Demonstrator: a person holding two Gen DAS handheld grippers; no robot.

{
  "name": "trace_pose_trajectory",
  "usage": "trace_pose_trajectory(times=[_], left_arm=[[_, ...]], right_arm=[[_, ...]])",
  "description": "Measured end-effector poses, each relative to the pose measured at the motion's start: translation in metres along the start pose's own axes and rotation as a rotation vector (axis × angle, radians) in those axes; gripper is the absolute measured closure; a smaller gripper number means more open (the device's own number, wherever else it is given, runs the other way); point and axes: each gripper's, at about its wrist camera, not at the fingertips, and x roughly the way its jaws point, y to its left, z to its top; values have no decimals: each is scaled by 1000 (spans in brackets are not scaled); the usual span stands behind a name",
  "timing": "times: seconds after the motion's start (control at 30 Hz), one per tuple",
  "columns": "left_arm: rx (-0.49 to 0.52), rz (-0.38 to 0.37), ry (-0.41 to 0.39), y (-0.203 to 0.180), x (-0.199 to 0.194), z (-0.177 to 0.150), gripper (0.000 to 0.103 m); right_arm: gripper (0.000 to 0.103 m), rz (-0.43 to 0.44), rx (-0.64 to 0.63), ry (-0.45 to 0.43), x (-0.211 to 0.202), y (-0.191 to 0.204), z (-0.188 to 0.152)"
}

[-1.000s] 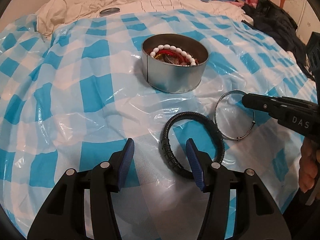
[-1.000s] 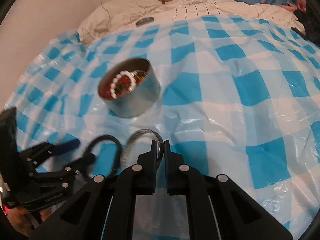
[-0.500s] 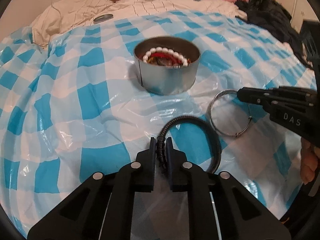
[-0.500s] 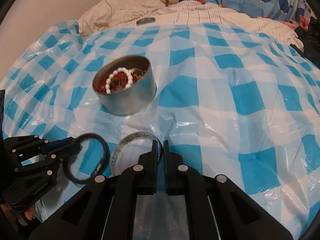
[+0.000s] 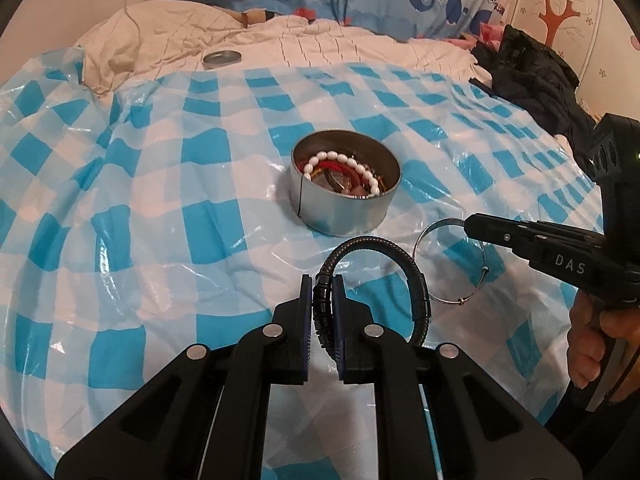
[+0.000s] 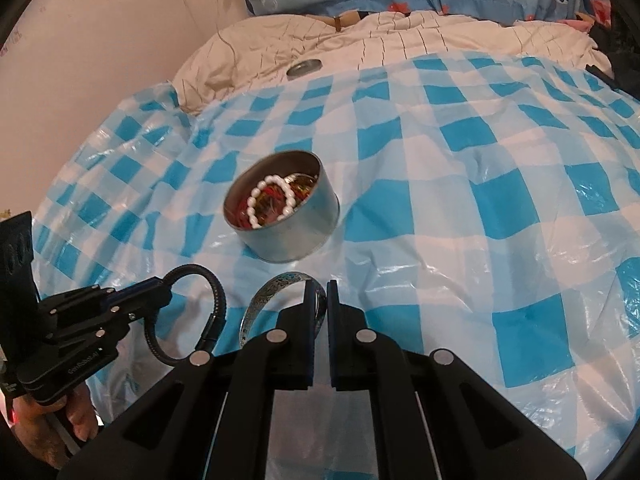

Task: Organize jewelry
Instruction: 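Lower the left gripper onto the black braided bracelet and close it, then carry the black braided bracelet over the tin while the right gripper carries the bangle there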

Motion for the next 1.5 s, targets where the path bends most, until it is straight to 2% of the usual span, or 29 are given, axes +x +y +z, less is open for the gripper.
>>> trace_pose_trajectory(times=[0.4, 0.93, 1.5], left_arm=[[3, 29, -28, 3, -5, 7, 95], [-13, 30, -65, 5, -11, 17, 95], [-31, 40, -85, 12, -8, 34, 95]], right_arm=[[97, 54, 27, -50, -11, 3, 11], [97, 144, 100, -126, -29, -1, 35], [97, 203, 138, -150, -14, 2, 54]])
